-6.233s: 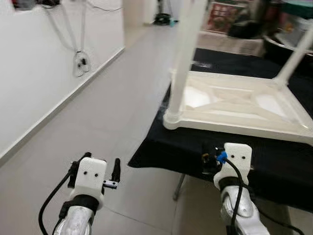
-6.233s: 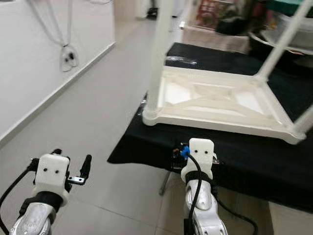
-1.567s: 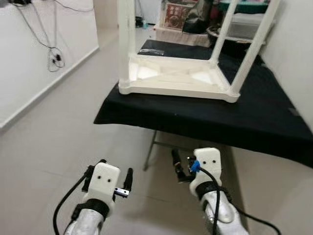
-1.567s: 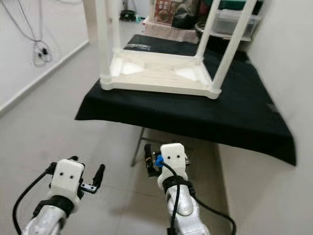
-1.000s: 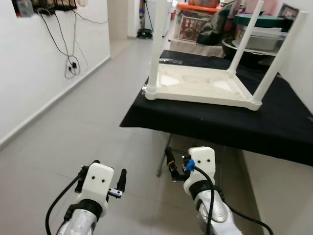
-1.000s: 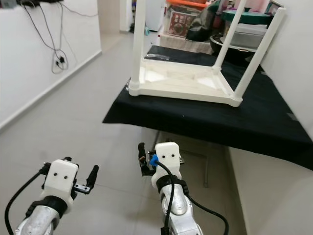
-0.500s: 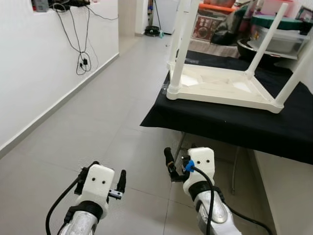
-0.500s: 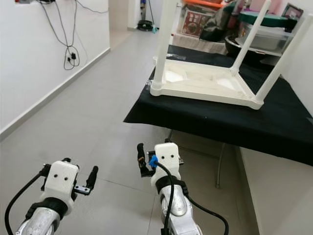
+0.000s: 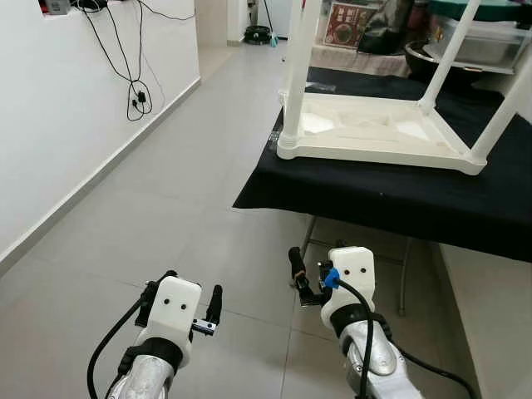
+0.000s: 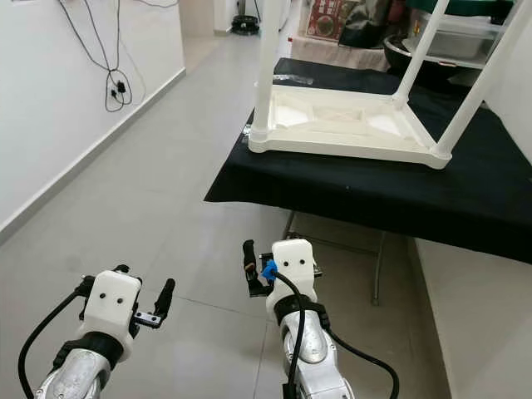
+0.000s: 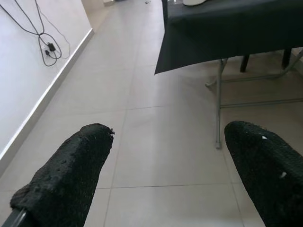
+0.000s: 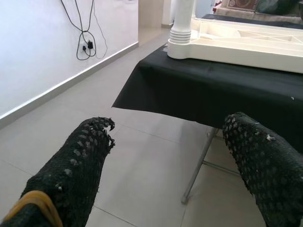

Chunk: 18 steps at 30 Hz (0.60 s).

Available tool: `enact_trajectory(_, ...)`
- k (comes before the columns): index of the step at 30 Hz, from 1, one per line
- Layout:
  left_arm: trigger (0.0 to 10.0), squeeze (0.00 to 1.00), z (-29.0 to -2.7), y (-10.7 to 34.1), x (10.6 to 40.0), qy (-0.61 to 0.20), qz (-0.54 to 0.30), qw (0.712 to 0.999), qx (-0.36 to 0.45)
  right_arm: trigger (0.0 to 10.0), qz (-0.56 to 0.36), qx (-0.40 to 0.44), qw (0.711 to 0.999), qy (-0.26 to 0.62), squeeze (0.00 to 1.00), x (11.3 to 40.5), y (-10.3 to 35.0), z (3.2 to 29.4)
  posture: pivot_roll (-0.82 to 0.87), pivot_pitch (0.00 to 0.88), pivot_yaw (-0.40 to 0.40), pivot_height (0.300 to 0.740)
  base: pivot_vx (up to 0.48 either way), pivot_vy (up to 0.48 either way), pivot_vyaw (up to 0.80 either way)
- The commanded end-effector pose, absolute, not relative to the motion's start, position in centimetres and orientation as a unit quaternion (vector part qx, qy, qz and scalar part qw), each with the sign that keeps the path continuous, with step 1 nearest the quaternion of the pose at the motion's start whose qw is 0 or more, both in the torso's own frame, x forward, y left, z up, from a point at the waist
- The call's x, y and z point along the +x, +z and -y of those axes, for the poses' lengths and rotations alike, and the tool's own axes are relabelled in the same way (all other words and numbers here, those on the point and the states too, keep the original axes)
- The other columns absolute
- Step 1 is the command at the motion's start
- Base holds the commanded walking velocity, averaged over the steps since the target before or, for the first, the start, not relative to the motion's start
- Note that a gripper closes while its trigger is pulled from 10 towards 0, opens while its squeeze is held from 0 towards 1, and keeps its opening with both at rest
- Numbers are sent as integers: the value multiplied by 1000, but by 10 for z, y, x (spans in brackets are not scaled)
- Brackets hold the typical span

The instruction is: Building children table

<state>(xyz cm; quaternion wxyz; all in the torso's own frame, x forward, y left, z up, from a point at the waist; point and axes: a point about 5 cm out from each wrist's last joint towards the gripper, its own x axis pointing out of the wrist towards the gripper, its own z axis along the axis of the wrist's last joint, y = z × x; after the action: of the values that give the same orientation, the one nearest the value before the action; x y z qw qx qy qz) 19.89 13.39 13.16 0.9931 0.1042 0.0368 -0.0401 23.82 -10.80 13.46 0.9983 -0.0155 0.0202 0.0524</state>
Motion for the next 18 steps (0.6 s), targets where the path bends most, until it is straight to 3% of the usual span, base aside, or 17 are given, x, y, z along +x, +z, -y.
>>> enact_trajectory(1,10000,0,-135,134,199,-31,-33,993,109,10000,-23,-19,999,43,0,240,135,112,149,68,-94,740,0,0,0)
enact_trajectory(18,10000,0,-138,138,199,-8,-25,994,107,10000,-22,-17,999,36,0,243,136,115,114,68,-91,740,15,0,0)
